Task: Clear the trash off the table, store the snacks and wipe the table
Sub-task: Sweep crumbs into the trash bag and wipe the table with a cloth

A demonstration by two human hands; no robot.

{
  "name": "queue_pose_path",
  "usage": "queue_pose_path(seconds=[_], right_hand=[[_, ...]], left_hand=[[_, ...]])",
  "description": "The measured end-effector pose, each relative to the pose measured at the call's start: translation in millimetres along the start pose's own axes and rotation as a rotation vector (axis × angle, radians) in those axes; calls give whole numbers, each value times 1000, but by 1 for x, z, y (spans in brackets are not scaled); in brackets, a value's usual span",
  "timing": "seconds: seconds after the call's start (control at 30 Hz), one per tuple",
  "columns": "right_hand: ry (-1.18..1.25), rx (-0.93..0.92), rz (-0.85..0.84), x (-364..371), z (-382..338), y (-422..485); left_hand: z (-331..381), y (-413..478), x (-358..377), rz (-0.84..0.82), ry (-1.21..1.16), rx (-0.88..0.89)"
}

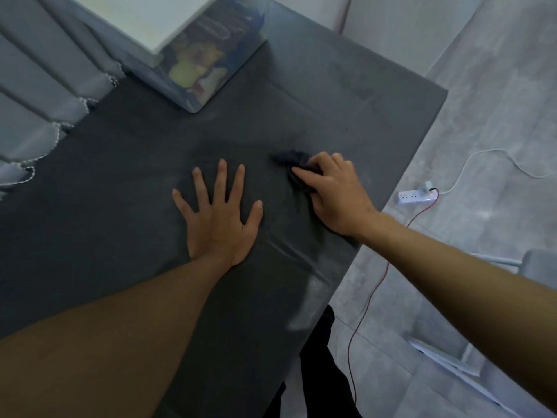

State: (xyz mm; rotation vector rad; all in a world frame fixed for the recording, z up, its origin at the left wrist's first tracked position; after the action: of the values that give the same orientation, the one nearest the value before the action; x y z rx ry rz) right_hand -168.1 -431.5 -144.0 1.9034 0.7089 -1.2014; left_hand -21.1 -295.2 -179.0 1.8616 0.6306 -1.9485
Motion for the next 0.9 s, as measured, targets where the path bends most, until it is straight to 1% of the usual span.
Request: queue_pose_path(seconds=[0.03, 0.07, 0.1, 0.17, 0.2, 0.23, 0.27, 0.3, 0.37, 0.4, 0.43, 0.47, 0.5, 0.53, 0.6, 0.63, 0.67, 0.7, 0.8, 0.83, 0.87, 0.9], right_hand=[[-25, -8, -1, 0, 10, 8], [-60, 53, 20, -1, 25, 18], [-91, 180, 53, -4, 44, 29], [-117, 501, 101, -8, 75, 43], [-115, 600, 100, -7, 78, 48], [-106, 615, 91, -5, 72, 52], [-79, 556, 82, -1, 60, 55], [-37, 434, 72, 5, 44, 58], [39, 117, 27, 14, 11, 55], [39, -24, 3, 18, 1, 54], [20, -119, -13, 20, 0, 57], [-14, -143, -16, 22, 6, 64], [-54, -85, -4, 22, 17, 75], [-90, 46, 18, 20, 33, 88], [-96, 396, 48, 17, 65, 108], [-82, 503, 49, 17, 70, 112], [-76, 509, 33, 19, 64, 116], [-54, 430, 12, 23, 50, 119], [81, -42, -102, 38, -4, 112], [82, -173, -149, 43, -13, 110], [63, -243, -169, 46, -13, 113], [27, -231, -157, 48, -5, 121]], left_hand=[[0, 0, 0, -3, 2, 0], [0, 0, -1, -6, 6, 0], [0, 0, -1, -8, 9, -2], [-1, 1, -1, -17, 20, -1], [-1, 1, -1, -22, 26, 0], [-1, 1, -1, -28, 31, 1], [-1, 2, -1, -34, 37, 1], [-2, 2, -1, -37, 43, 0], [-2, 1, -2, -39, 57, -3], [-2, 1, -3, -43, 61, -5], [-2, 2, -2, -48, 63, -7], [-2, 2, -2, -54, 65, -9], [-2, 2, -1, -58, 67, -9], [-3, 2, -1, -61, 68, -7], [-3, 2, -1, -62, 61, -3], [-2, 2, -2, -61, 57, -1], [-2, 2, -3, -62, 54, 0], [-2, 2, -3, -65, 52, 1], [-3, 3, -3, -73, 58, 5], [-3, 2, -3, -73, 54, 6], [-3, 2, -3, -73, 48, 5], [-3, 2, -3, -76, 43, 5]])
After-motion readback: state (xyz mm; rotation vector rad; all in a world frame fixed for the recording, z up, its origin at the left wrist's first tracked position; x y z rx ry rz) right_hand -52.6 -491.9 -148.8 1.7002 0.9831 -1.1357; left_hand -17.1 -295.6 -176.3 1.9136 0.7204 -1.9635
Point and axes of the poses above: each hand's wrist, its own y-axis towards the middle knuckle, its own x-axis out of the palm, z = x × y, the point moved 8 cm from there along y, towards the middle knuckle, and after that the axes turned 7 degrees about z, right-handed, at the moved point
